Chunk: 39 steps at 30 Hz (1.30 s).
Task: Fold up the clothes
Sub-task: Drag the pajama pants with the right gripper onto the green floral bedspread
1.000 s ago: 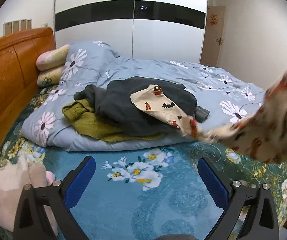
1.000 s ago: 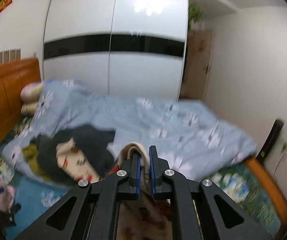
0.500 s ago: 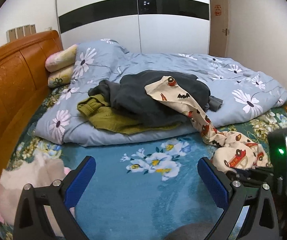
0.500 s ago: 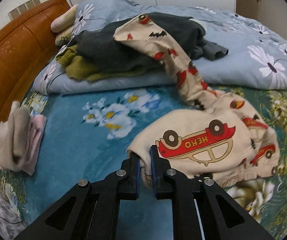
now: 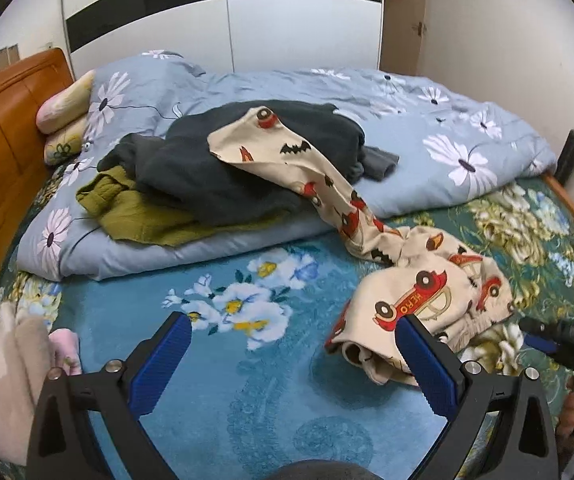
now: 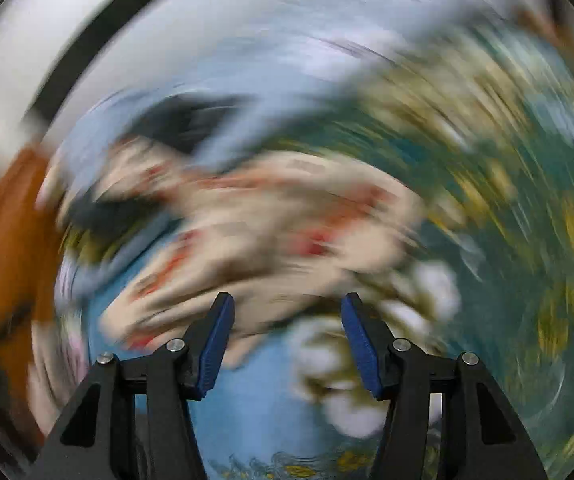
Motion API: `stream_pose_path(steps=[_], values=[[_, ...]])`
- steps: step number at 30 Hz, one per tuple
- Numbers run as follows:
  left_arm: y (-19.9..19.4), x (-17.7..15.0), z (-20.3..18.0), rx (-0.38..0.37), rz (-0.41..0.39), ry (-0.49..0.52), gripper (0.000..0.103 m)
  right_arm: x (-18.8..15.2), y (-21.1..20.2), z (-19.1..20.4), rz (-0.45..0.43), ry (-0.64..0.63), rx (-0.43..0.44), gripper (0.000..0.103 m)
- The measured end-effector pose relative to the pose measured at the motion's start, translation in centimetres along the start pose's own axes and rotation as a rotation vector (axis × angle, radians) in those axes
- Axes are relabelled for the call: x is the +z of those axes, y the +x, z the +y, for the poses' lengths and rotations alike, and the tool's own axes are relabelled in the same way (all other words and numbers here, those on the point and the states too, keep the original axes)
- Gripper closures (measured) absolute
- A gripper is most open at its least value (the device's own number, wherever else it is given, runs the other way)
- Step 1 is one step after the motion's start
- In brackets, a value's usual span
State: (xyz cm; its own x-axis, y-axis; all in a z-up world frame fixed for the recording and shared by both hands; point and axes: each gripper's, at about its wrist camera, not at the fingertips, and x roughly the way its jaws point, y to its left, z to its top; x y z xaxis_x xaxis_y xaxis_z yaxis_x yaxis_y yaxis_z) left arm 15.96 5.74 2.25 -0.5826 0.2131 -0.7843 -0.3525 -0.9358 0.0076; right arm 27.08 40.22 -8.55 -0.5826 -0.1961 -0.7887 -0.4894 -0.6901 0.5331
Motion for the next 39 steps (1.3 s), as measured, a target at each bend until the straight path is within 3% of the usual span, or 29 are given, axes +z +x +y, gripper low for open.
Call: stream_pose_path(steps=[3,9,13,14,15,16,19,24,26,30,32,34,39], values=[[0.2,0.0,0.3,0.013,0.009,-0.007,0.000,0.7,2.6,-3.6,0.066,0.212,0.082,0.049],[-0.7,-0.3,1.6,0.041,0.004,-0.028,0.000,0.8,7.6,-1.7,0.169,0.299,0.108,0.052],[-1.6,-0.6,2.3,0.055,-0.007,-0.022,0.000,0.1,9.4,-0.8,0.171,0.399,0.071,0.053],[-1.8,-0.6,2.6,0.060,-0.010,-0.023,0.000,0.1,9.5,-0.4,0.161,0.403,0.079,0.058],[-1.9,-0.6,2.8,0.063,-0.012,-0.027,0.000,0.1,9.6,0.1,0.160,0.407,0.097,0.073],[-2.0,-0.6,2.9,0.063,-0.011,-0.033,0.000,0.1,9.6,0.5,0.158,0.410,0.112,0.076],[-2.3,-0.6,3.5,0.061,-0.021,-0.051,0.000,0.7,7.9,1.4,0.093,0.373,0.116,0.093],[-1.5,-0.6,3.2,0.048,-0.010,-0.058,0.000,5.1,0.0,1.2,-0.103,0.221,0.080,0.097],[-0.9,-0.7,2.6,0.033,0.003,-0.056,0.000,8.1,-4.2,-0.1,-0.188,0.158,0.032,0.103],[1.0,-0.7,-0.1,-0.003,0.042,-0.019,0.000,13.9,-12.0,-3.5,-0.338,0.063,-0.129,0.103],[1.8,-0.8,-1.4,-0.021,0.057,-0.003,0.000,15.7,-13.7,-5.4,-0.340,0.053,-0.184,0.103],[2.4,-0.8,-2.5,-0.035,0.069,0.004,0.000,15.7,-13.7,-6.4,-0.317,0.048,-0.162,0.103],[2.9,-1.1,-3.9,-0.048,0.084,0.027,0.000,10.0,-7.9,-6.7,-0.119,-0.016,-0.025,0.100]])
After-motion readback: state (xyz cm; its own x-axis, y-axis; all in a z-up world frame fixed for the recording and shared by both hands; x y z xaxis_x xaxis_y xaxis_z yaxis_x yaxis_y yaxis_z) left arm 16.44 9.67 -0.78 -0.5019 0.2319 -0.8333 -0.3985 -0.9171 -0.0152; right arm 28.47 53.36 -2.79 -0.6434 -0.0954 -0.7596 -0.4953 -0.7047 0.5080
